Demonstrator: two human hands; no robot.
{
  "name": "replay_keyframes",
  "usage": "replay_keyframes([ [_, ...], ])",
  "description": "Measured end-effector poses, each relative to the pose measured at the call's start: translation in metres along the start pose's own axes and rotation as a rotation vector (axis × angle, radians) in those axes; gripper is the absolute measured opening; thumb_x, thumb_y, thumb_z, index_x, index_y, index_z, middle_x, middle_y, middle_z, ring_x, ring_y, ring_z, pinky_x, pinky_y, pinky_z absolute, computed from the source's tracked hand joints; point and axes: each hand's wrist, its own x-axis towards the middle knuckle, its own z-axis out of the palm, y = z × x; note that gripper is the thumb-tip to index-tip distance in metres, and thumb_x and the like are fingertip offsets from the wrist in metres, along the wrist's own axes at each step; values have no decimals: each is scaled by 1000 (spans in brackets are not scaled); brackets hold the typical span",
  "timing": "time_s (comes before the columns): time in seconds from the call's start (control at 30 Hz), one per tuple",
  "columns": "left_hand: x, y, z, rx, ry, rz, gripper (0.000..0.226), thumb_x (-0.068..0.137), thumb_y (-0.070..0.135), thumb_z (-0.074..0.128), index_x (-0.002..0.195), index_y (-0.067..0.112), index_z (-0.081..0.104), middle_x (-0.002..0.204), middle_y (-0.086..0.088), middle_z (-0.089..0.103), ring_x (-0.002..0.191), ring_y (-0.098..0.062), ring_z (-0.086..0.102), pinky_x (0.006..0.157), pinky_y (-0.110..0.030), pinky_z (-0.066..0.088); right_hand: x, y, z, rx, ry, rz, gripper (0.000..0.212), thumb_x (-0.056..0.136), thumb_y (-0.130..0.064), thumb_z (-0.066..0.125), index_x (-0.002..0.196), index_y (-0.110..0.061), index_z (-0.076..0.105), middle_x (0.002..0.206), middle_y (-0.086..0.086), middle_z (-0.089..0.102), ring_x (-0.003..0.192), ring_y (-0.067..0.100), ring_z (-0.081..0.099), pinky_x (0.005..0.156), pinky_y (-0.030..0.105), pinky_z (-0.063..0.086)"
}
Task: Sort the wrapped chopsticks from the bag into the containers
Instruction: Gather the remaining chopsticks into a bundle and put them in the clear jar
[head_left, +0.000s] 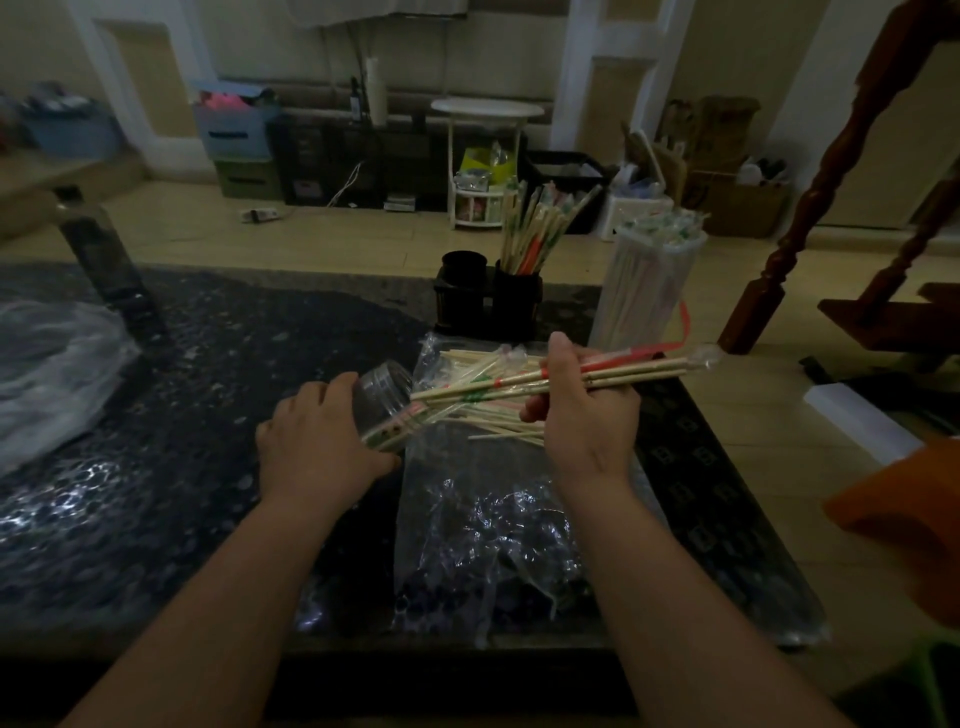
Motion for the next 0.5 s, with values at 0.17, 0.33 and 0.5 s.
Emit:
replay_keyframes([
  [0.17,0,-1,1,-22,3,30,100,63,62,78,145,30,31,136,-5,46,123,-30,44,98,-48,38,2,2,2,-36,-21,17,39,95,-26,65,57,-34,71,48,2,59,47,20,60,57,32,52],
  [0.33,-1,1,2,-25,16,40,98,64,60,77,145,31,31,135,-5,45,123,-30,44,98,-48,37,6,7,1,-79,-126,120,20,90,-25,71,72,-18,71,59,1,64,53,14,62,53,27,52],
  [0.5,-2,0,3,-20,26,38,97,64,62,75,144,31,31,136,-4,45,124,-29,43,99,-48,35,11,15,1,-116,-144,212,10,90,-20,67,90,-20,57,73,-1,58,58,8,49,54,26,40],
])
